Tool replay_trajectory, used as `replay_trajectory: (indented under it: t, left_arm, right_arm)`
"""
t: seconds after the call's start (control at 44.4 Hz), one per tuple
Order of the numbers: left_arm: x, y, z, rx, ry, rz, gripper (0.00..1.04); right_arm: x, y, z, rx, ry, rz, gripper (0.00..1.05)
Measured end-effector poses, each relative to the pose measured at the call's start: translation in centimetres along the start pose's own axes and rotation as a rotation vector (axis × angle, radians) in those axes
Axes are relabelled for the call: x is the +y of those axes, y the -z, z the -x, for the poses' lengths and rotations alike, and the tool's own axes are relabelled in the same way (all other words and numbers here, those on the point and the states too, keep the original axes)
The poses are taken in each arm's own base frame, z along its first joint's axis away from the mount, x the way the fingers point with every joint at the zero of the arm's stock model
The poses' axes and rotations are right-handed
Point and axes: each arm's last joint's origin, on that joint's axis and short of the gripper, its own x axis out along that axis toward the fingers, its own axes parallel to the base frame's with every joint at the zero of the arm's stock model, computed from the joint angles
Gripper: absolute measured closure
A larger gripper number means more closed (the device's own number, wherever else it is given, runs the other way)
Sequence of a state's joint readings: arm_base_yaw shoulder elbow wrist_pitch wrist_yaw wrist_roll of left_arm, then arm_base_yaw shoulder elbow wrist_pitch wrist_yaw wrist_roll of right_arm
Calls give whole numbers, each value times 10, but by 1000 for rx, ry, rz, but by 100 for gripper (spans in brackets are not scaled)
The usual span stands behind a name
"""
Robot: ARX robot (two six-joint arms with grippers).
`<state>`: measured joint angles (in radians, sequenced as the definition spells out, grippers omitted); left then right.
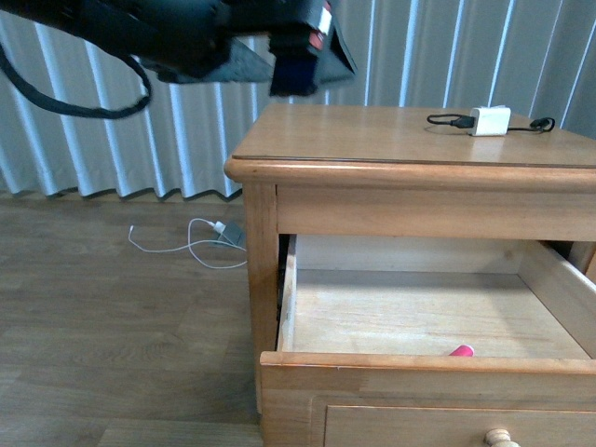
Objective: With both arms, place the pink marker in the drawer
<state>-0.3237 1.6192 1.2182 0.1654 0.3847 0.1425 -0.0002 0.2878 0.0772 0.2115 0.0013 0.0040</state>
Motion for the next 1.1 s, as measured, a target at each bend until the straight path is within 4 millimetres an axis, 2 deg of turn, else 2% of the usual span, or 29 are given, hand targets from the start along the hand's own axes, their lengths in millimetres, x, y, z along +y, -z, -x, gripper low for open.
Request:
replay_trajectory:
  t: [0.113,0.203,0.27,0.473,0.653,0.9,1.013,1.036,1.103]
  left_arm:
    - [11,-2,31,-34,-113,29,6]
    - [24,6,70,-59,-259,67,6]
    - [27,11,91,-69,-309,104,6]
    - [17,34,151,-75,-414,204,6]
    - [1,64,198,-50,-528,303,6]
    - [-23,89,234,-88,-568,413,6]
    - [-25,90,238,-104,-583,428,6]
    - [-25,91,238,-110,-599,406,8]
    - [-28,101,236,-184,-696,263,22]
  right_arm:
    - [0,0,0,0,0,0,9]
    - [0,0,0,0,0,0,9]
    - [0,0,0,0,0,0,9]
    - [0,0,0,0,0,0,9]
    - [0,0,0,0,0,0,9]
    - [0,0,0,0,0,0,9]
    - [0,0,0,0,0,0,9]
    - [0,0,0,0,0,0,9]
    - [0,0,0,0,0,0,9]
